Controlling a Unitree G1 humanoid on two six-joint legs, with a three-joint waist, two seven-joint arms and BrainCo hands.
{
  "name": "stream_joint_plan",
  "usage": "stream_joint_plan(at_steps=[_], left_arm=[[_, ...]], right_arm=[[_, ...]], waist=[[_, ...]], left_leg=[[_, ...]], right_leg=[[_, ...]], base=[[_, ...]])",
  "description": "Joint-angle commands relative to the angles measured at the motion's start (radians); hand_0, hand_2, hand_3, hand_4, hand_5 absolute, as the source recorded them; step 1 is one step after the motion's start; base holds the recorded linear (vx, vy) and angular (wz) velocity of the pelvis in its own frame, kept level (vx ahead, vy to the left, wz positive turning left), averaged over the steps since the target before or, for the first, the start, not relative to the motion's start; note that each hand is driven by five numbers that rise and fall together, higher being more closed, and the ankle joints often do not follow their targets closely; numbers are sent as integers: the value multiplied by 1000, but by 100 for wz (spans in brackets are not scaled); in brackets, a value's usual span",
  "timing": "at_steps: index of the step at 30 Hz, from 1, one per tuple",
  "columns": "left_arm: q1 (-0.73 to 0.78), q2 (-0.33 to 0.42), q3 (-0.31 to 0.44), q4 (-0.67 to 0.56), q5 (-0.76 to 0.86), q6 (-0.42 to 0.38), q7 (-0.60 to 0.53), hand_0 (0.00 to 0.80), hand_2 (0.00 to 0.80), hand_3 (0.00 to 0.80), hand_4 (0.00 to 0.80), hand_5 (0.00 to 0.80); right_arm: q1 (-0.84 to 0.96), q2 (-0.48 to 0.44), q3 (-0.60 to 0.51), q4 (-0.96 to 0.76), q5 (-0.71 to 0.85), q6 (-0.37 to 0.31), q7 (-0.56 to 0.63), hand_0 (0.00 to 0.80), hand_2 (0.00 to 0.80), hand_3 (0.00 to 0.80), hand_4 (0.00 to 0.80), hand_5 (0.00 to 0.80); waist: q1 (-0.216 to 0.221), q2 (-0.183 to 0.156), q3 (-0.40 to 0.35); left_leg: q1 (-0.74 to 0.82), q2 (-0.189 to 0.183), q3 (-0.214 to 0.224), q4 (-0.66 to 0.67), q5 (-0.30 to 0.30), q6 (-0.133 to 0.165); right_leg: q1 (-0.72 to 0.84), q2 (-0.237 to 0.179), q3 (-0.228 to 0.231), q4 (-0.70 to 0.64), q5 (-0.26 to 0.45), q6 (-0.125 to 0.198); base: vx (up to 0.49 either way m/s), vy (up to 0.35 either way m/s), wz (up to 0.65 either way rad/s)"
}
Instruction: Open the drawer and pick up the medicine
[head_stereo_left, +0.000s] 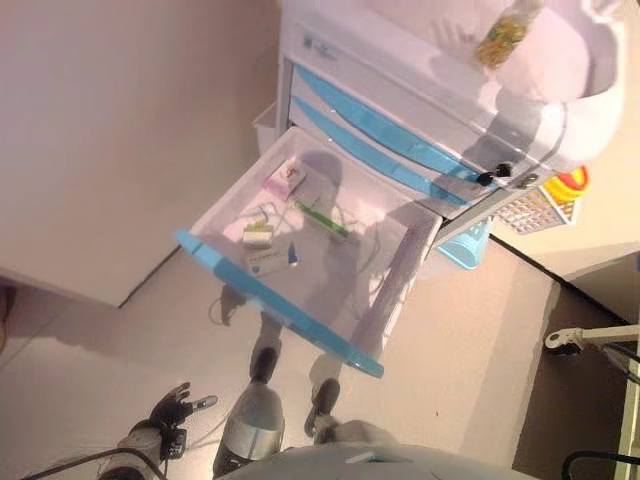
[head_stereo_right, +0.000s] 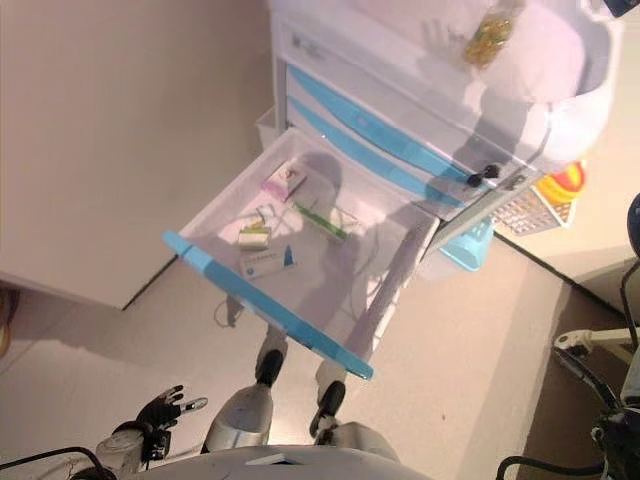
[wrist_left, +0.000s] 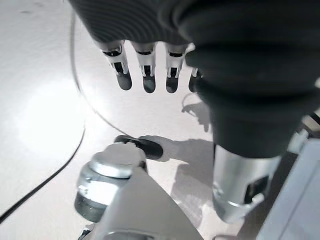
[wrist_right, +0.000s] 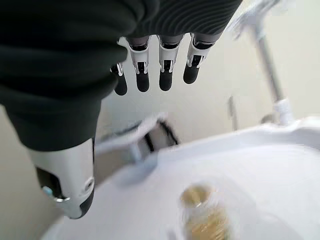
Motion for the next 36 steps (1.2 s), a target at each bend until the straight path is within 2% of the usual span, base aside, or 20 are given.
stream_joint_plan(at_steps=[1, 3, 4, 6, 8, 10, 11, 12, 13, 14, 15, 16, 17, 19, 21, 25, 27, 31, 34, 36], left_arm=[[29, -18, -34, 52, 39, 16, 5, 0, 0, 0, 0, 0], [32, -21, -29, 53, 40, 19, 4, 0, 0, 0, 0, 0], [30, -28, -27, 54, 42, 27, -2, 0, 0, 0, 0, 0], [29, -67, -17, 59, 66, 33, -5, 0, 0, 0, 0, 0], [23, -89, -18, 64, 73, 44, -2, 0, 0, 0, 0, 0], [25, -97, -17, 65, 68, 49, 3, 0, 0, 0, 0, 0], [25, -110, -5, 67, 65, 54, 7, 0, 0, 0, 0, 0], [29, -130, 12, 68, 67, 59, 13, 0, 0, 0, 0, 0], [35, -135, 14, 68, 69, 61, 19, 0, 0, 0, 0, 0], [44, -150, 28, 66, 73, 64, 25, 0, 0, 0, 0, 0], [50, -157, 33, 64, 78, 65, 26, 0, 0, 0, 0, 0], [54, -161, 33, 62, 83, 68, 24, 0, 0, 0, 0, 0], [58, -168, 28, 59, 80, 67, 27, 0, 0, 0, 0, 0], [59, -177, 17, 50, 80, 62, 26, 0, 0, 0, 0, 0], [52, -175, 5, 45, 72, 59, 17, 0, 0, 0, 0, 0], [34, -169, -22, 47, 68, 46, 0, 0, 0, 0, 0, 0], [17, -167, -36, 53, 72, 26, -11, 0, 0, 0, 0, 0], [-88, -144, -99, 22, 44, -31, -33, 0, 0, 0, 0, 0], [-137, -127, -134, -50, 39, -54, -30, 0, 0, 0, 0, 0], [-157, -109, -165, -107, 47, -75, -12, 0, 0, 0, 0, 0]], right_arm=[[26, -124, -62, -88, 82, -132, -248, 0, 0, 0, 0, 0], [80, -142, -123, -148, 148, -179, -337, 0, 0, 0, 0, 0], [159, -155, -230, -227, 149, -223, -432, 0, 0, 0, 0, 0], [387, -166, -489, -373, 201, -286, -472, 0, 0, 0, 0, 0], [722, -75, -768, -548, 153, -319, -470, 0, 0, 0, 0, 0], [994, 40, -920, -707, 98, -338, -487, 0, 0, 0, 0, 0], [1132, 116, -957, -771, 2, -351, -484, 0, 0, 0, 0, 0], [1313, 225, -968, -850, -125, -394, -529, 0, 0, 0, 0, 0], [1377, 265, -978, -872, -180, -367, -521, 0, 0, 0, 0, 0], [1501, 334, -969, -856, -205, -409, -497, 0, 0, 0, 0, 0], [1558, 371, -957, -843, -188, -404, -476, 0, 0, 0, 0, 0], [1588, 394, -949, -830, -149, -355, -438, 0, 0, 0, 0, 0], [1625, 442, -933, -769, -138, -374, -402, 0, 0, 0, 0, 0], [1681, 520, -881, -659, -127, -370, -376, 0, 0, 0, 0, 0], [1707, 569, -827, -554, -98, -324, -353, 0, 0, 0, 0, 0], [1714, 630, -764, -362, -60, -266, -306, 0, 0, 0, 0, 0], [1705, 652, -747, -231, -68, -270, -272, 0, 0, 0, 0, 0], [1627, 678, -652, 13, -147, -298, -251, 0, 0, 0, 0, 0], [1582, 671, -605, 66, -216, -253, -281, 0, 0, 0, 0, 0], [1562, 659, -568, 92, -244, -257, -313, 0, 0, 0, 0, 0]], waist=[[-48, 29, -94], [-58, 34, -102], [-74, 44, -106], [-111, 77, -113], [-151, 96, -112], [-174, 101, -113], [-197, 110, -108], [-230, 121, -99], [-241, 122, -99], [-263, 128, -93], [-277, 130, -90], [-289, 130, -88], [-299, 132, -84], [-316, 138, -72], [-322, 146, -62], [-318, 158, -49], [-311, 167, -38], [-287, 186, 68], [-275, 191, 152], [-269, 197, 194]], left_leg=[[46, -41, 14, -3, -140, 29], [56, -40, 23, -2, -144, 29], [66, -40, 33, 2, -152, 29], [81, -41, 41, 5, -167, 34], [94, -41, 55, 10, -180, 39], [99, -39, 74, 17, -188, 45], [99, -36, 89, 19, -189, 46], [101, -32, 109, 17, -188, 49], [102, -30, 118, 15, -189, 52], [107, -28, 131, 12, -189, 53], [111, -27, 141, 11, -190, 55], [113, -26, 148, 12, -191, 55], [114, -24, 156, 16, -193, 54], [116, -23, 169, 20, -197, 55], [118, -21, 175, 18, -197, 53], [105, -22, 172, 23, -193, 50], [85, -22, 168, 31, -189, 50], [-49, -21, 150, 111, -170, 56], [-132, -19, 140, 170, -158, 59], [-186, -18, 133, 216, -153, 60]], right_leg=[[26, -16, -1, 60, -25, 80], [29, -14, 14, 60, -25, 81], [34, -13, 27, 63, -30, 81], [35, -10, 56, 68, -36, 83], [33, -7, 89, 76, -43, 81], [26, -6, 116, 83, -47, 79], [20, -5, 130, 89, -49, 77], [10, -1, 150, 97, -51, 76], [4, 2, 162, 104, -53, 75], [-2, 6, 176, 110, -55, 74], [-4, 8, 186, 112, -55, 72], [-6, 9, 193, 116, -56, 71], [-7, 11, 201, 115, -55, 68], [-8, 11, 206, 114, -54, 64], [-5, 10, 202, 107, -51, 63], [-11, 6, 187, 104, -52, 58], [-26, 5, 177, 112, -54, 55], [-137, 2, 155, 198, -69, 33], [-205, 6, 145, 259, -78, 18], [-256, 6, 139, 305, -82, 9]], base=[[7, 4, -40], [12, -1, -45], [15, -7, -41], [18, -15, -40], [-7, -22, -31], [-43, -25, -40], [-85, -54, -60], [-88, -80, -60], [-66, -83, -58], [-33, -81, -68], [-22, -79, -76], [-16, -78, -79], [-19, -74, -65], [-24, -62, -45], [-11, -46, -16], [-4, -42, 1], [-55, -19, 5], [-249, 6, 6], [-206, 8, 14], [-132, 33, 10]])
